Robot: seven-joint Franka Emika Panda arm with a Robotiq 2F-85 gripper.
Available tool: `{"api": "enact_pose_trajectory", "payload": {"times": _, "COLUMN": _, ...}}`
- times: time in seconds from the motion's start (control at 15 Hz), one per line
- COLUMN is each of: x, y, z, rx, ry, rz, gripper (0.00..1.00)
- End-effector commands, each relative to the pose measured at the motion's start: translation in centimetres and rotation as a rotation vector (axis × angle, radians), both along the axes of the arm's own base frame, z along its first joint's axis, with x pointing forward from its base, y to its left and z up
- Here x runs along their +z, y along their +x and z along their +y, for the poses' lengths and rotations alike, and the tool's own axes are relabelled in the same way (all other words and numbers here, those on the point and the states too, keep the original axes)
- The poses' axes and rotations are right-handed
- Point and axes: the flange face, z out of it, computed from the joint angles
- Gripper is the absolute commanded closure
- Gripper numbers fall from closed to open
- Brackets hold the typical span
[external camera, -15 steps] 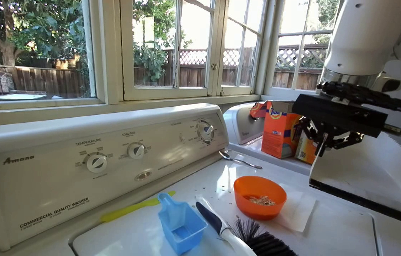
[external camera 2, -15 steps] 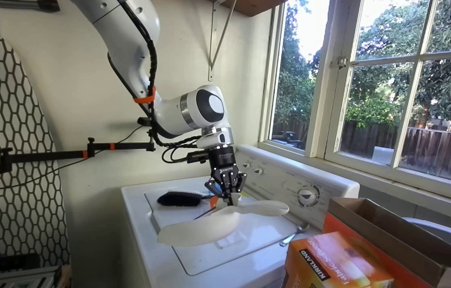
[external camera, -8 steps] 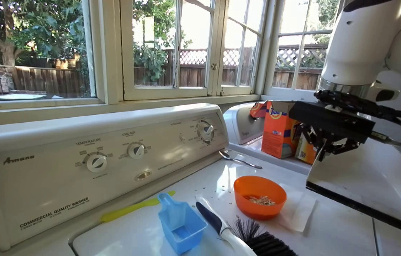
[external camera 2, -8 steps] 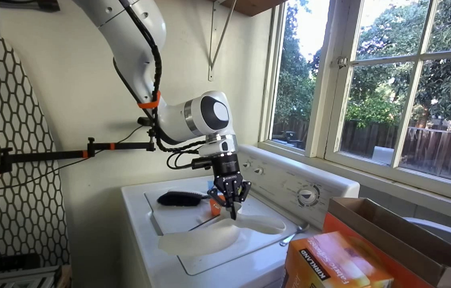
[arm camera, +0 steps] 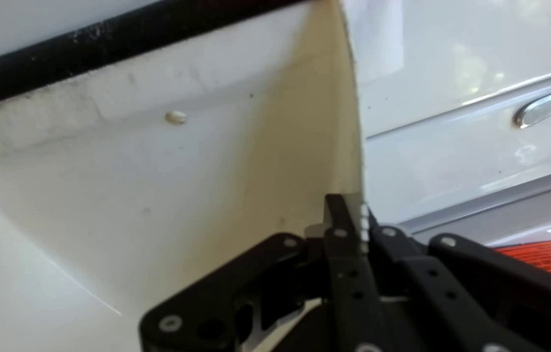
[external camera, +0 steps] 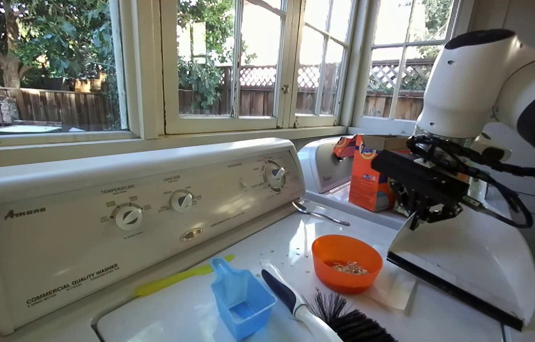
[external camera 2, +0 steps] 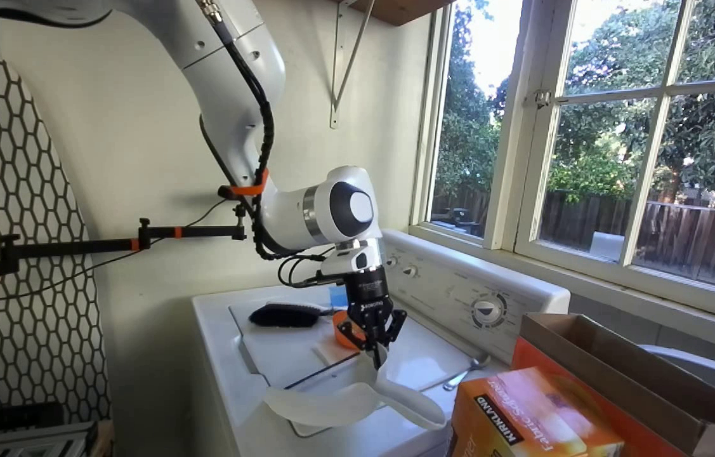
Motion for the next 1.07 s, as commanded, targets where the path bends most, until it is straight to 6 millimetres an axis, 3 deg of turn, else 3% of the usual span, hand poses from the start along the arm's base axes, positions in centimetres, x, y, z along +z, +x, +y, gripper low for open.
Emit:
{"api": "enact_pose_trajectory", "payload": {"times": 0.0, "x": -1.0, "y": 1.1, "z": -0.2, "rx": -0.04, "ry": 0.028, "rz": -0.036, "gripper": 0.99}}
{"api": "enact_pose_trajectory", "payload": {"times": 0.87, "x": -2.2, "y": 3.4, "z": 1.6, "rx": -0.018, "ry": 0.057, "rz": -0.044, "gripper": 0.99}}
{"api": "enact_pose_trajectory", "payload": {"times": 1.0, "x": -2.2, "y": 3.6, "z": 1.7, "rx": -0.013, "ry": 0.057, "rz": -0.045, "gripper": 0.7}}
